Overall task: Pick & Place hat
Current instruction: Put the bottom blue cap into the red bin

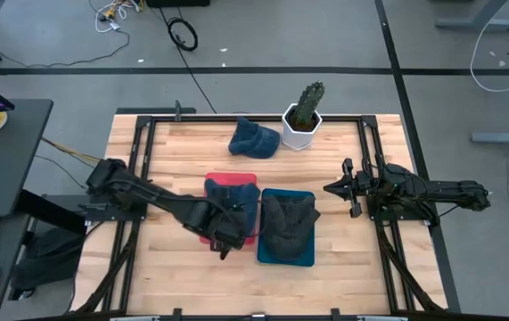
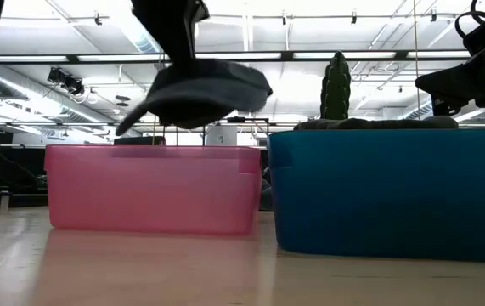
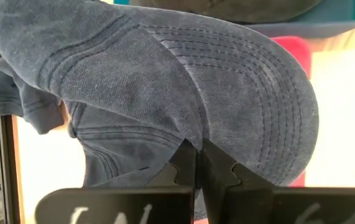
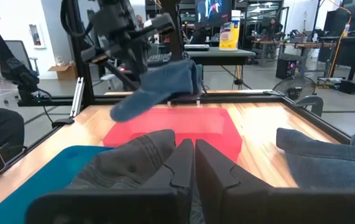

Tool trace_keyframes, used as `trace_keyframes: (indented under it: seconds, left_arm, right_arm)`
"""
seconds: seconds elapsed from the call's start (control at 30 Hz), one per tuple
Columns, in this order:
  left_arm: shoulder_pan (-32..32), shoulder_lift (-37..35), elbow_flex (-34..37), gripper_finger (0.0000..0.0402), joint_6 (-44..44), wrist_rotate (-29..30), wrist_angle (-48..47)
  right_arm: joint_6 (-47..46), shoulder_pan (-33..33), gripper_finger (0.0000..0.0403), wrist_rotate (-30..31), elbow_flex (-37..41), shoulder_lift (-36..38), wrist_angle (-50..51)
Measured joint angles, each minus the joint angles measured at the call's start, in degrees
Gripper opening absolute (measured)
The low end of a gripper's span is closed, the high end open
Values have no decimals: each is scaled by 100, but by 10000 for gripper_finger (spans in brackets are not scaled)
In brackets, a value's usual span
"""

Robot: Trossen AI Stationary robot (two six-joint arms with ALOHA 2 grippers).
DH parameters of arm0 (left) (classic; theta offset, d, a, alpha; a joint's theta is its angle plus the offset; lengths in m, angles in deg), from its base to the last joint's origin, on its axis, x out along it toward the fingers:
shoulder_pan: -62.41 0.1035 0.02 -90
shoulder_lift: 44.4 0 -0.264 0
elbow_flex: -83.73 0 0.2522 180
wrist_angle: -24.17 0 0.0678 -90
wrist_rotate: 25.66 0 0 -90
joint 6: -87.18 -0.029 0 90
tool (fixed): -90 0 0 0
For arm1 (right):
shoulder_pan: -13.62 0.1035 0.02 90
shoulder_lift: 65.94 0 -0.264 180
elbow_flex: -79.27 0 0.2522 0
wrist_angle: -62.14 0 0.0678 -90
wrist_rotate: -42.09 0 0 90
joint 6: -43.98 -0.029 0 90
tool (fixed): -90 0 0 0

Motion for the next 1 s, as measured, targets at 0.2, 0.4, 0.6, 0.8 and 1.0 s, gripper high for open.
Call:
trace_keyframes:
  seconds: [0.2, 0.4, 0.6, 0.8, 1.0]
  left_arm:
    - [85, 318, 2, 11, -214, -1, 2]
    - [95, 353, 42, 8, -265, 0, 201]
    - [98, 354, 46, 7, -284, -1, 192]
    - [98, 354, 46, 14, -301, -3, 188]
    - [98, 354, 46, 6, -161, -89, 174]
  right_arm:
    - [0, 0, 21, -2, 0, 0, 0]
    - [0, 0, 21, -1, 0, 0, 0]
    - [-2, 1, 21, -1, 0, 0, 0]
    - [-1, 0, 21, -2, 0, -1, 0]
    - [0, 0, 21, -1, 0, 0, 0]
